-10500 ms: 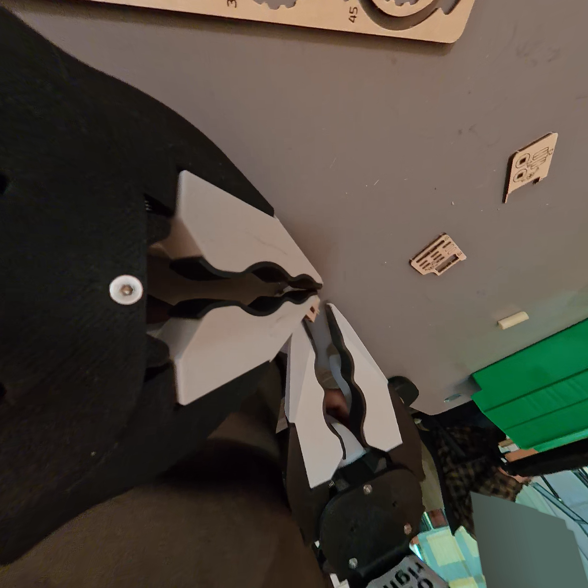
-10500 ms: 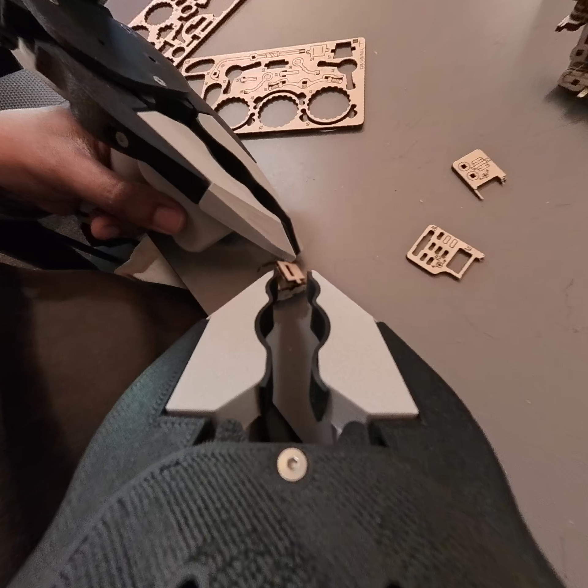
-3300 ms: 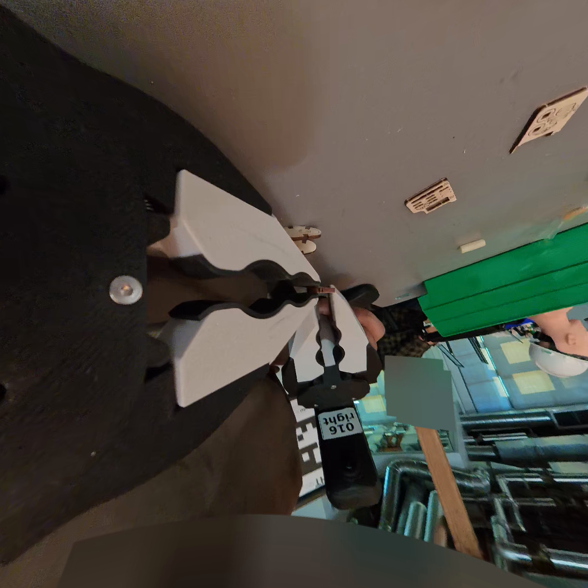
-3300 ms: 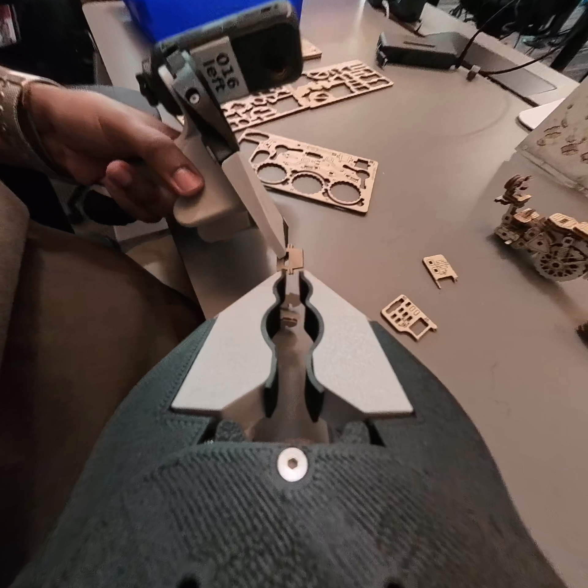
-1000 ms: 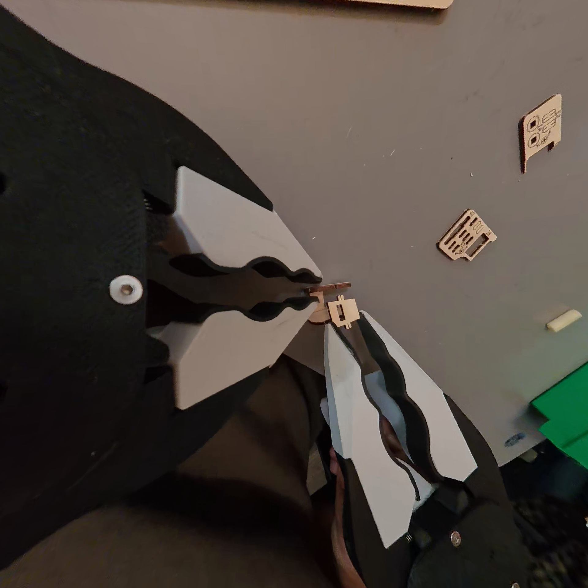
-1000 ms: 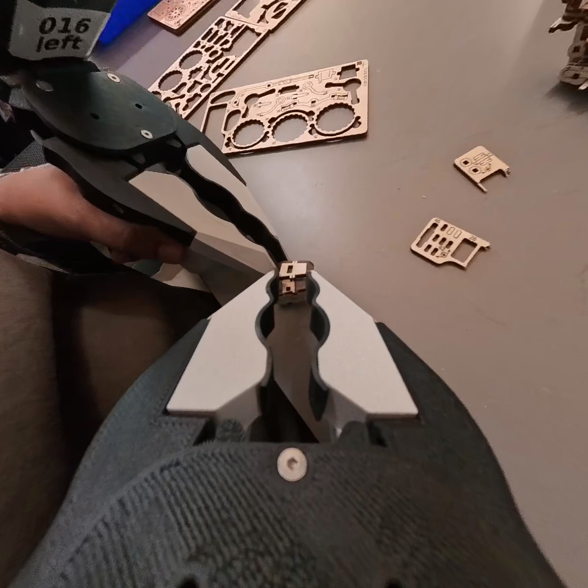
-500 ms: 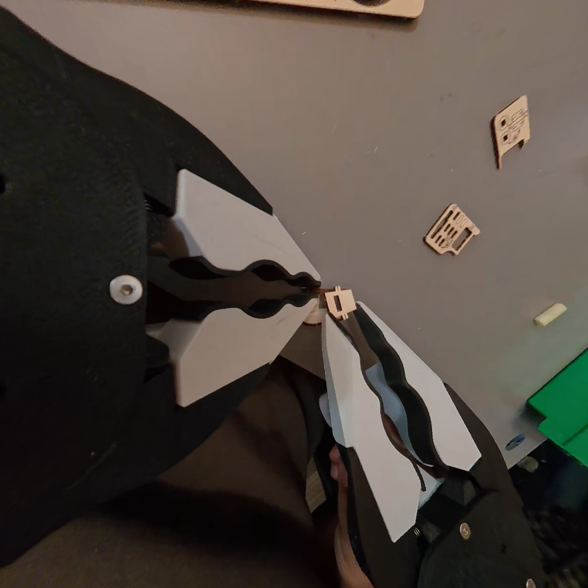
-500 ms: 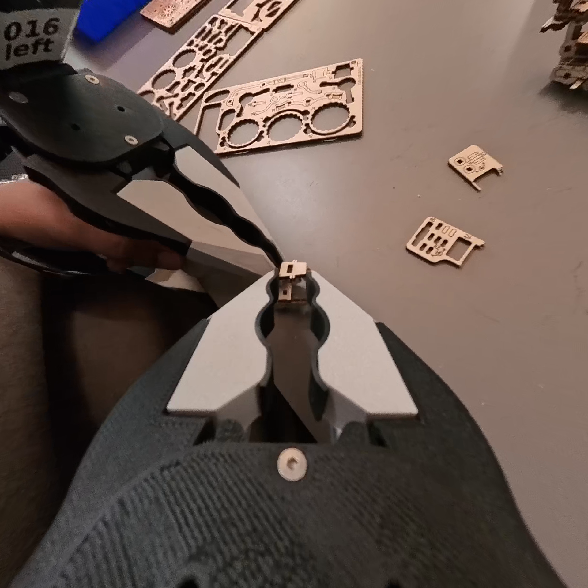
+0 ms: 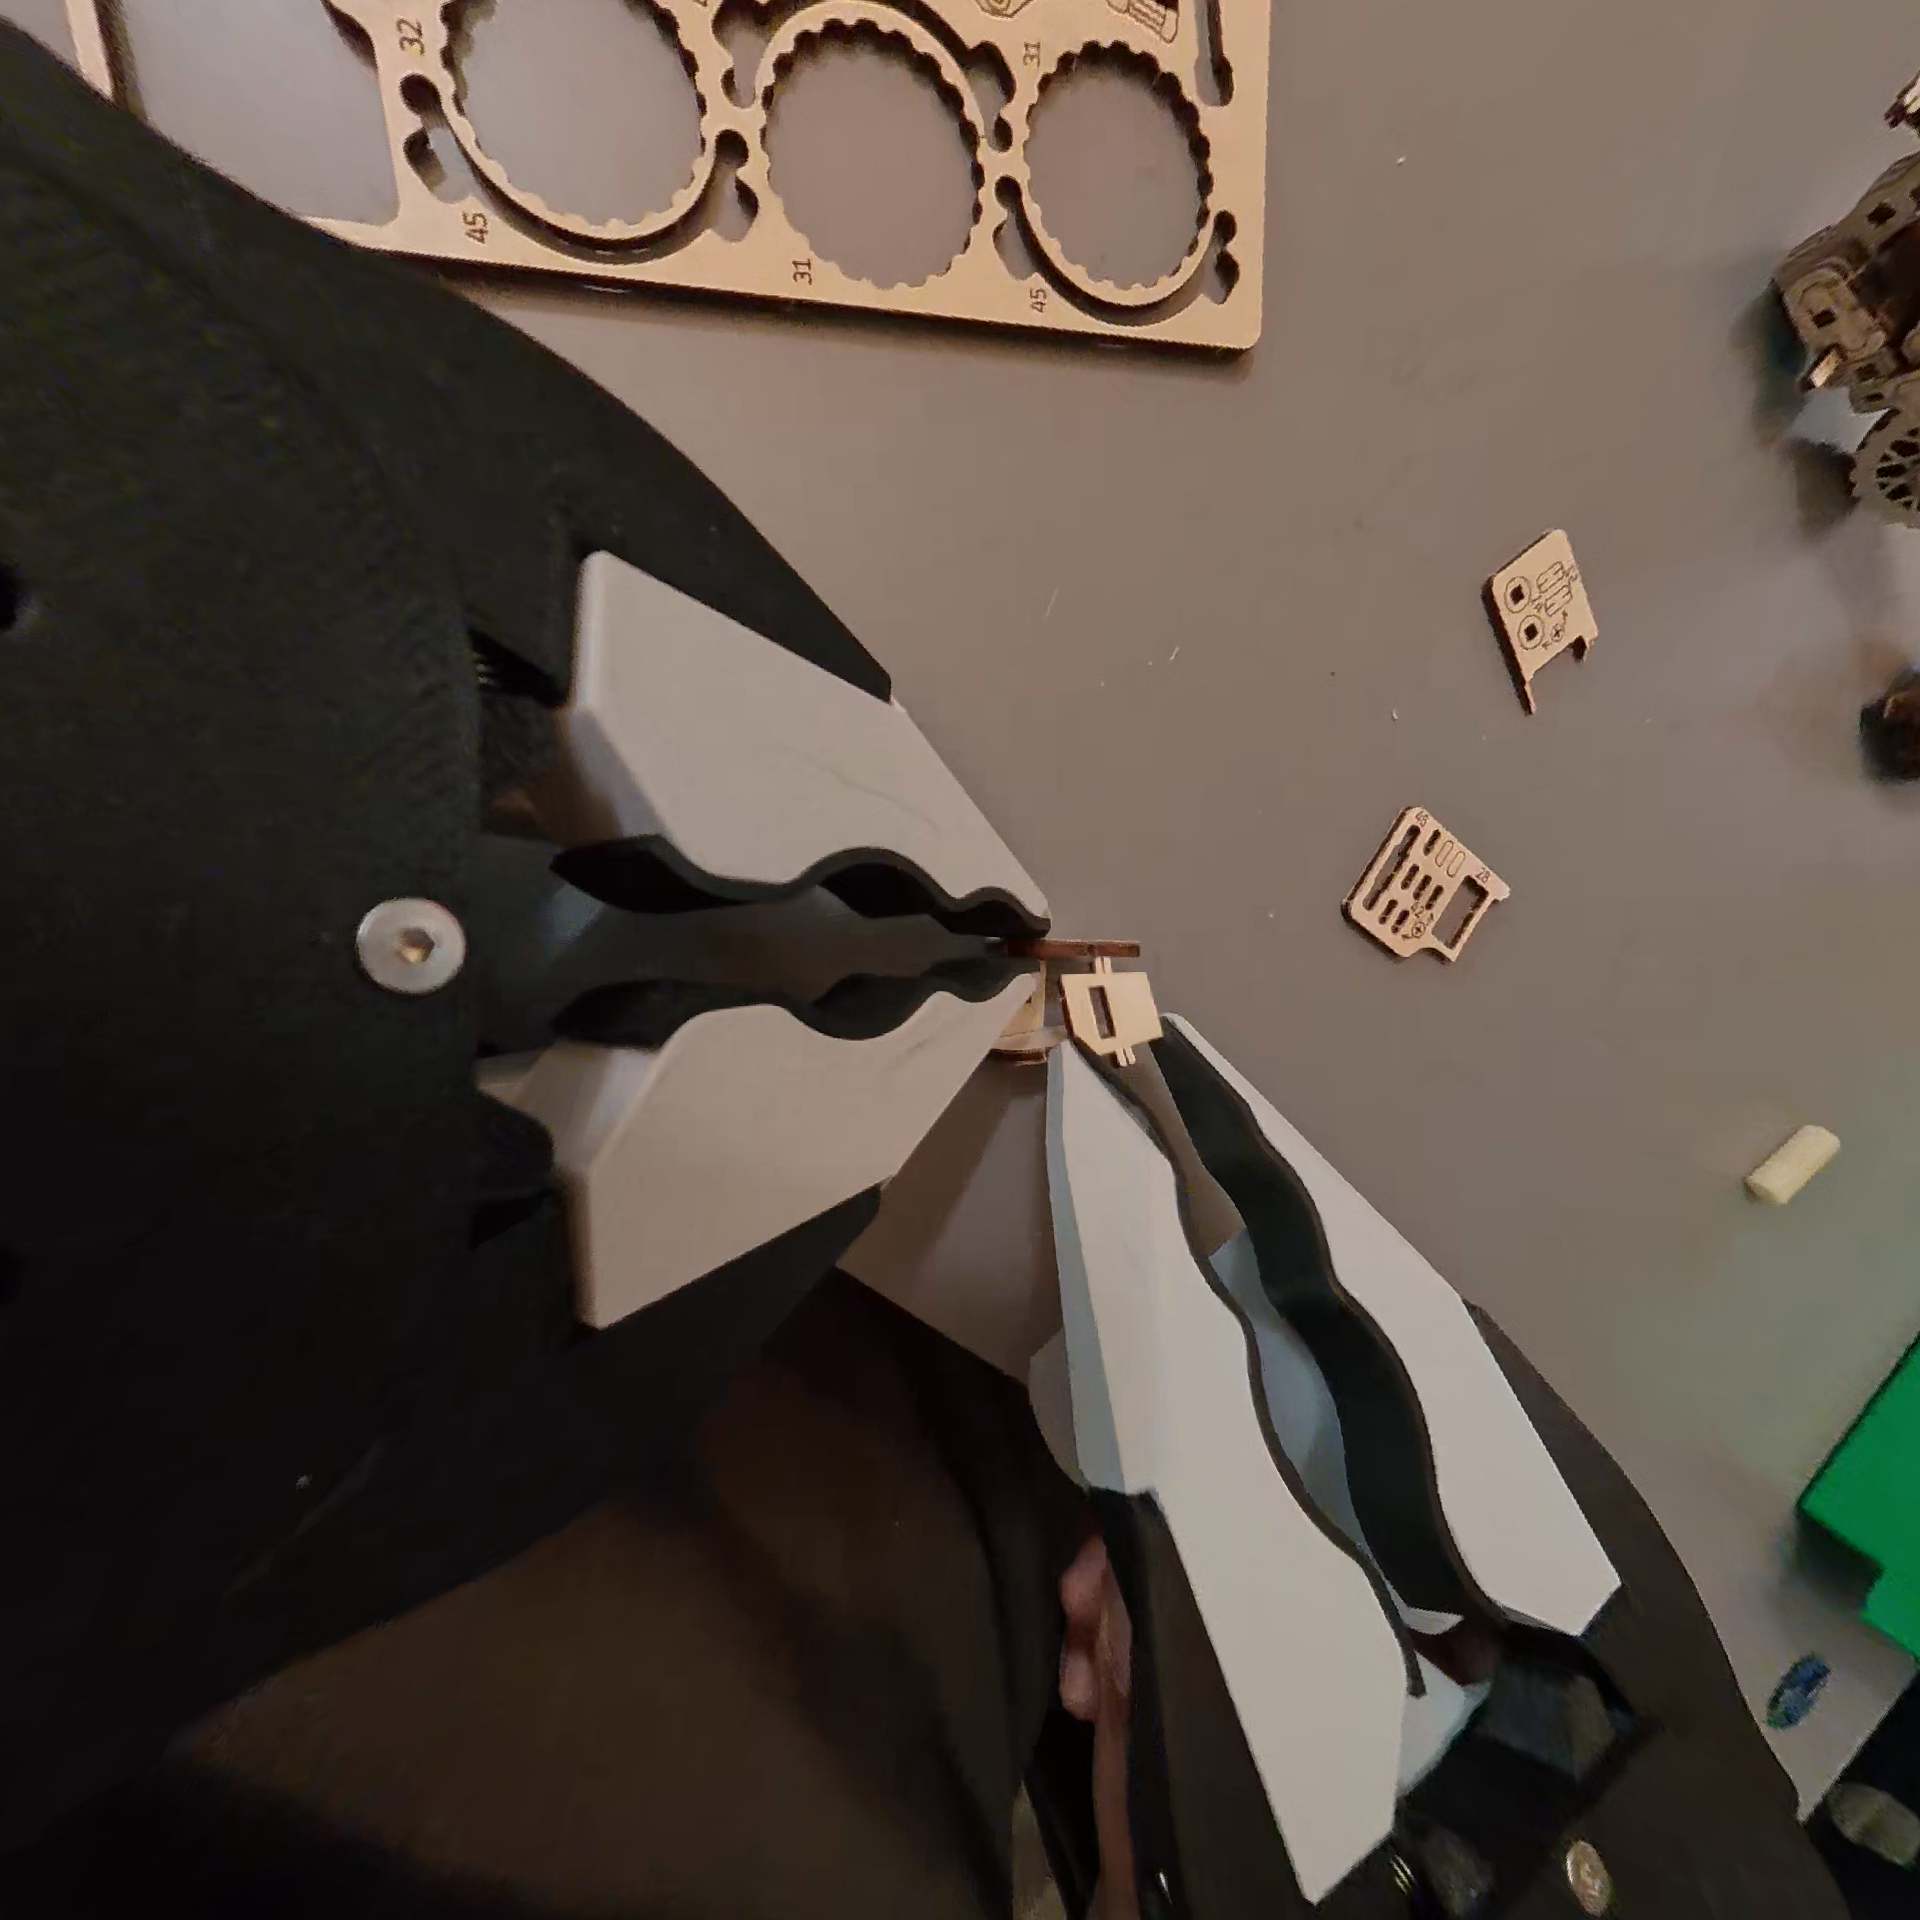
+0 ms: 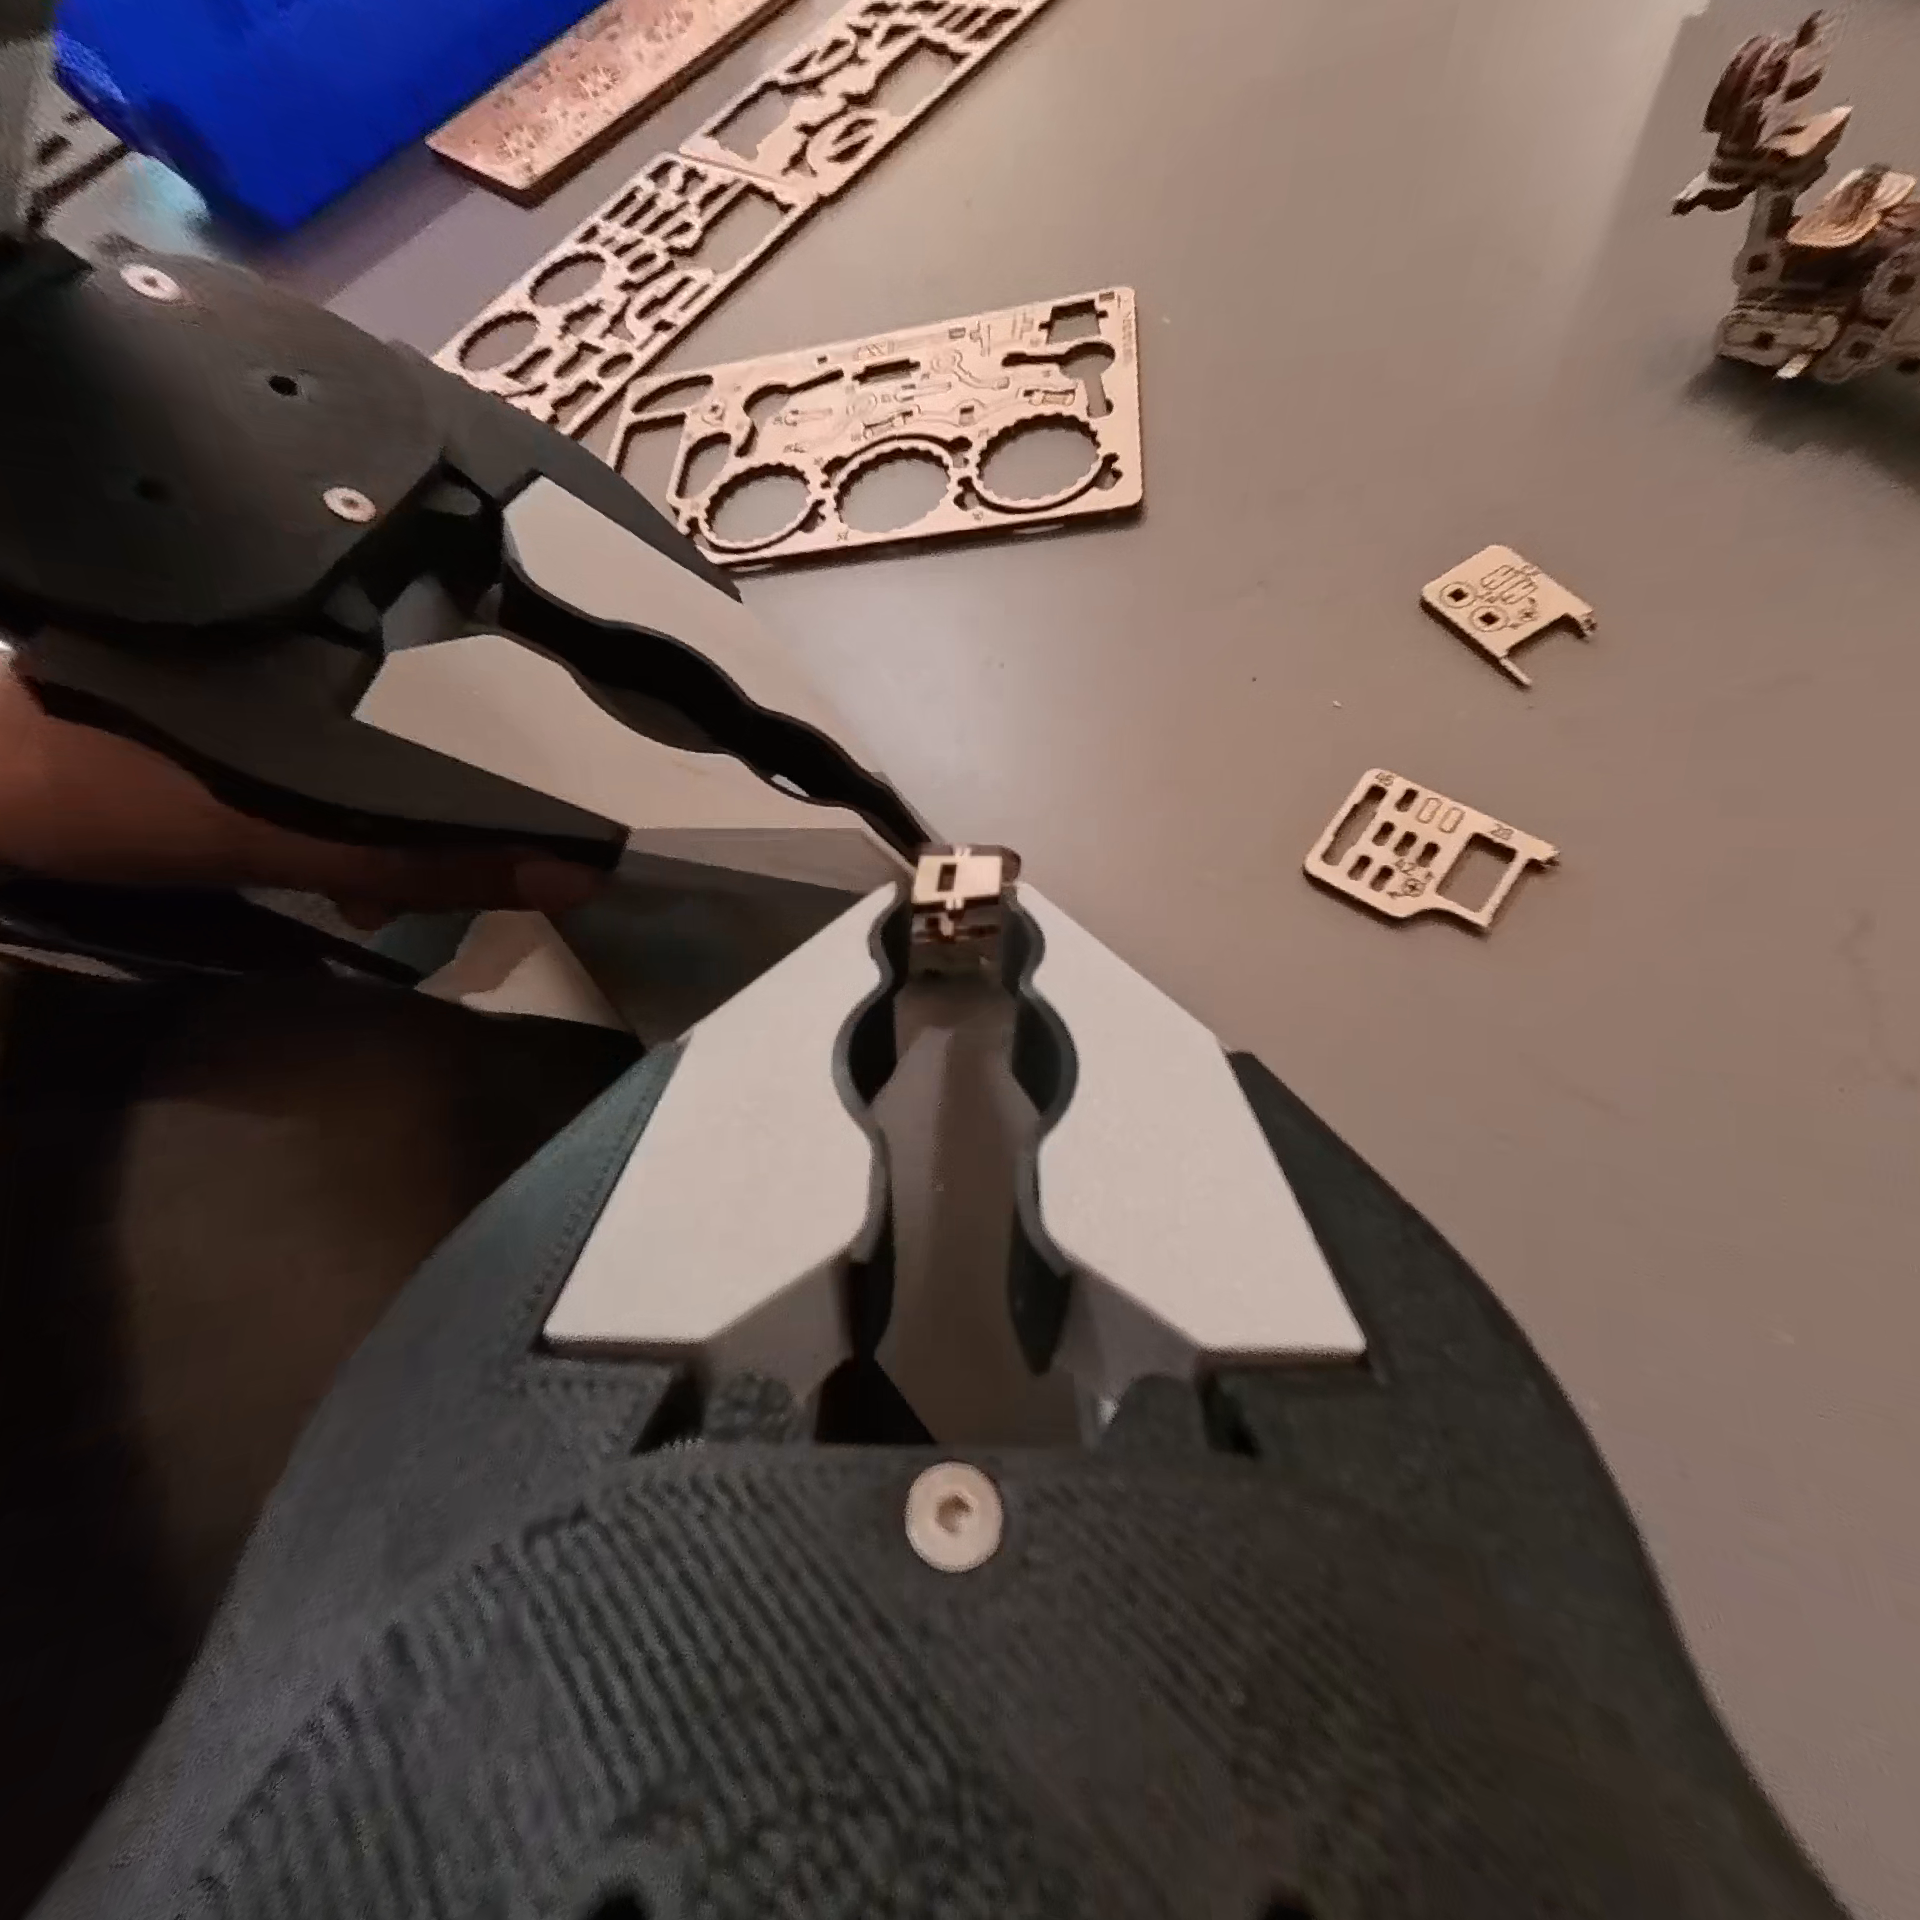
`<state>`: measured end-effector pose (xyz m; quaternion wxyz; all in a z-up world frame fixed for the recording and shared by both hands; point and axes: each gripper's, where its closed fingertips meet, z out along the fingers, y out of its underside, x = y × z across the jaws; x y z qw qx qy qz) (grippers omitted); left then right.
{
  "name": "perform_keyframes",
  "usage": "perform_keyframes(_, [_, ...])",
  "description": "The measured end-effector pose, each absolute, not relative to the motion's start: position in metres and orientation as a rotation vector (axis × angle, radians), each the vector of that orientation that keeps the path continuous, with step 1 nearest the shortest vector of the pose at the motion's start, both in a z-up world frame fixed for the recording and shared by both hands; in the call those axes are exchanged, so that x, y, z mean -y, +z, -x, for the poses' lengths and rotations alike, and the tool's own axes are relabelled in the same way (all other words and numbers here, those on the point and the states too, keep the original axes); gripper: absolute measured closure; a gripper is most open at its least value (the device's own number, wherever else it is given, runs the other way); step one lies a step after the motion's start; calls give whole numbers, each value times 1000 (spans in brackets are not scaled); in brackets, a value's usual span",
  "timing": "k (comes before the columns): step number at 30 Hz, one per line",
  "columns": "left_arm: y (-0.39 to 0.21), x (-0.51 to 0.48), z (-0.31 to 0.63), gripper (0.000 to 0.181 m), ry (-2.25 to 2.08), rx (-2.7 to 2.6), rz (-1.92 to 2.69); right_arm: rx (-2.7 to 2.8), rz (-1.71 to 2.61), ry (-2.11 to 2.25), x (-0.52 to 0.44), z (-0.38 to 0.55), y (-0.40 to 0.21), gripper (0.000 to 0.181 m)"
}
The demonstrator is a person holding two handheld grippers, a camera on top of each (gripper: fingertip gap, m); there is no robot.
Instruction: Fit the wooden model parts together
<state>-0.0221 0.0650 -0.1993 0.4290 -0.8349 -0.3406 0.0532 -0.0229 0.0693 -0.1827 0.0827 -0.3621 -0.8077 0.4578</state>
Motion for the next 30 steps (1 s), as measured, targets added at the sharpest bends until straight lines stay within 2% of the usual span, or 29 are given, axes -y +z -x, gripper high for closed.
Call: perform_keyframes(30, [-200,-68,20,180,140,838,2097,2441,1053,1284,-70,20,-188,166])
